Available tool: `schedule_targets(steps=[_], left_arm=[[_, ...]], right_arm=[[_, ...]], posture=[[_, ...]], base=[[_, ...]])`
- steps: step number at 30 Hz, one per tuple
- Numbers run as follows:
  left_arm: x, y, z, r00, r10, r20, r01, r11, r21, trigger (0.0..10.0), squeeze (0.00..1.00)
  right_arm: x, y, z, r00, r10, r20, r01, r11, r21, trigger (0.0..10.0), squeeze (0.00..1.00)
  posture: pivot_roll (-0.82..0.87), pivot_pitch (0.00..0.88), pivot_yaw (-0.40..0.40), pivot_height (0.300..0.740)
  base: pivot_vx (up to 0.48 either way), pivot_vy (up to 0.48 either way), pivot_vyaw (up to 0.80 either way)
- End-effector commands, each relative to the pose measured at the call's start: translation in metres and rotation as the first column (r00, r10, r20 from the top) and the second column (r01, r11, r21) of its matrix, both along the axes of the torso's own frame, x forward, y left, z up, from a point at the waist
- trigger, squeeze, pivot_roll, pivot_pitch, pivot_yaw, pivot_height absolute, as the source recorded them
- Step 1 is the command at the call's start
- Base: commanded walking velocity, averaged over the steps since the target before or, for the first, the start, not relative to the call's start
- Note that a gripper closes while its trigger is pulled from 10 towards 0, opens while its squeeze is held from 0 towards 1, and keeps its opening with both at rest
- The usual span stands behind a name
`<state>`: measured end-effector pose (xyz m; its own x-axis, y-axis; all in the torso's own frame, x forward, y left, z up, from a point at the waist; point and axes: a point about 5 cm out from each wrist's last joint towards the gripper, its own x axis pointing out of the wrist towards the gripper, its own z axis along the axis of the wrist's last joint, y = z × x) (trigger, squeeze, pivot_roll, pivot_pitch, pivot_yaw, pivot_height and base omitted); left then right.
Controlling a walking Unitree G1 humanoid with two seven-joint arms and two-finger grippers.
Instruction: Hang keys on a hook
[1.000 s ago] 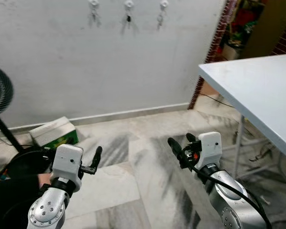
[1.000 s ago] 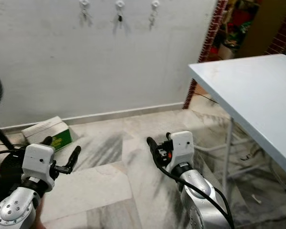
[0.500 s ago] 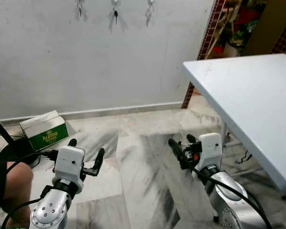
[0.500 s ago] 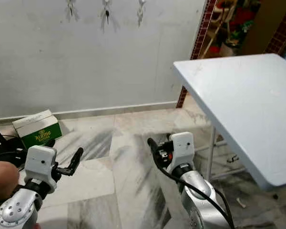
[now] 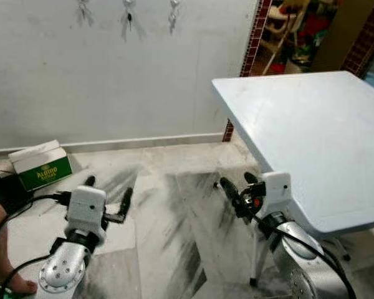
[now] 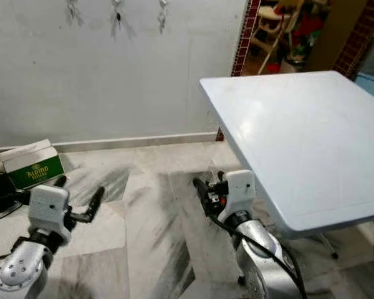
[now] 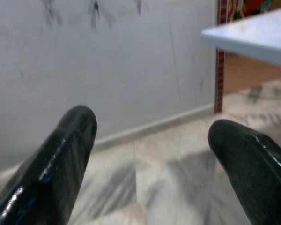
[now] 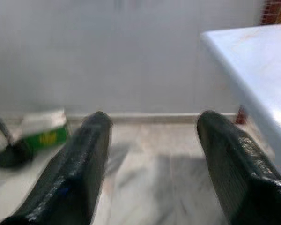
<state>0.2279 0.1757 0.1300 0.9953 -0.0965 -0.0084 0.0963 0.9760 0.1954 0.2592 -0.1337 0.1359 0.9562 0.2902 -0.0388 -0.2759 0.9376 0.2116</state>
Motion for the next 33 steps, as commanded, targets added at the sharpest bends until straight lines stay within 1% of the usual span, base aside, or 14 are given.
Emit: schedule_targets(steps=[1,2,3,6,12,13,14,18,19,21,24,26,29,33], left_arm=[[0.007,0.0,0.005,0.999,0.012,0.036,-0.012,1.0,-0.002,10.0,0.0],[0.01,0.0,0.007,0.999,0.013,0.048,-0.013,1.0,-0.004,10.0,0.0],[0.016,0.001,0.011,0.998,0.014,0.069,-0.013,1.0,-0.015,10.0,0.0],[0.03,0.004,0.015,0.993,0.058,0.103,-0.053,0.997,-0.047,10.0,0.0],[0.042,0.0,0.017,0.989,0.066,0.135,-0.056,0.995,-0.079,10.0,0.0],[0.044,-0.002,0.017,0.987,0.068,0.144,-0.057,0.995,-0.079,10.0,0.0],[0.044,-0.002,0.017,0.987,0.068,0.144,-0.057,0.995,-0.079,10.0,0.0],[0.05,-0.005,0.015,0.987,0.069,0.145,-0.058,0.995,-0.08,10.0,0.0],[0.052,-0.004,0.013,0.987,0.079,0.138,-0.065,0.993,-0.103,10.0,0.0],[0.054,-0.002,0.009,0.987,0.104,0.122,-0.088,0.987,-0.136,10.0,0.0],[0.056,0.001,0.005,0.987,0.127,0.101,-0.109,0.98,-0.167,10.0,0.0],[0.056,-0.003,-0.007,0.993,0.101,0.052,-0.088,0.975,-0.204,10.0,0.0],[0.058,-0.009,-0.011,0.997,0.067,0.032,-0.059,0.975,-0.214,10.0,0.0],[0.061,-0.014,-0.017,0.999,0.033,0.009,-0.03,0.973,-0.23,10.0,0.0]], right_arm=[[0.005,-0.005,0.01,0.999,-0.05,0.02,0.048,0.995,0.088,10.0,0.0],[0.007,-0.006,0.012,0.998,-0.067,0.017,0.065,0.991,0.121,10.0,0.0],[0.012,-0.008,0.015,0.993,-0.117,0.006,0.113,0.974,0.196,10.0,0.0],[0.021,-0.011,0.022,0.983,-0.179,0.031,0.168,0.958,0.231,10.0,0.0],[0.029,-0.007,0.027,0.977,-0.18,0.116,0.167,0.98,0.108,10.0,0.0],[0.029,-0.001,0.033,0.97,-0.156,0.187,0.155,0.988,0.017,10.0,0.0],[0.029,-0.001,0.033,0.97,-0.156,0.187,0.155,0.988,0.017,10.0,0.0],[0.032,0.0,0.039,0.948,-0.152,0.28,0.188,0.976,-0.108,10.0,0.0],[0.032,-0.004,0.038,0.935,-0.161,0.317,0.221,0.962,-0.162,10.0,0.0],[0.032,-0.009,0.034,0.927,-0.173,0.333,0.249,0.948,-0.2,10.0,0.0],[0.03,-0.014,0.028,0.927,-0.174,0.331,0.258,0.938,-0.231,10.0,0.0],[0.03,-0.02,0.018,0.93,-0.225,0.291,0.292,0.933,-0.209,10.0,0.0],[0.031,-0.021,0.015,0.933,-0.226,0.28,0.292,0.931,-0.22,10.0,0.0],[0.031,-0.02,0.009,0.936,-0.222,0.275,0.286,0.933,-0.22,10.0,0.0]], posture=[[0.08,0.0,-0.013,0.74],[0.07,0.0,-0.008,0.74],[0.07,0.0,-0.007,0.74],[0.04,0.0,0.007,0.74],[0.02,0.0,0.015,0.74],[0.01,0.0,0.017,0.74],[0.01,0.0,0.017,0.74],[0.01,0.0,0.009,0.74],[0.01,0.0,0.006,0.74],[0.01,0.0,0.002,0.74],[0.01,0.0,0.001,0.74],[-0.01,0.0,0.002,0.74],[-0.02,0.0,0.004,0.74],[-0.02,0.0,0.0,0.74]], base=[[0.0,0.0,0.0],[0.0,0.0,0.0],[0.0,0.0,0.0],[0.0,0.0,0.0],[0.0,0.0,0.0],[0.0,0.0,0.0],[0.0,0.0,0.0],[0.0,0.0,0.0],[0.0,0.0,0.0],[0.0,0.0,0.0],[0.0,0.0,0.0],[0.0,0.0,0.0],[0.0,0.0,0.0],[0.0,0.0,-0.74]])
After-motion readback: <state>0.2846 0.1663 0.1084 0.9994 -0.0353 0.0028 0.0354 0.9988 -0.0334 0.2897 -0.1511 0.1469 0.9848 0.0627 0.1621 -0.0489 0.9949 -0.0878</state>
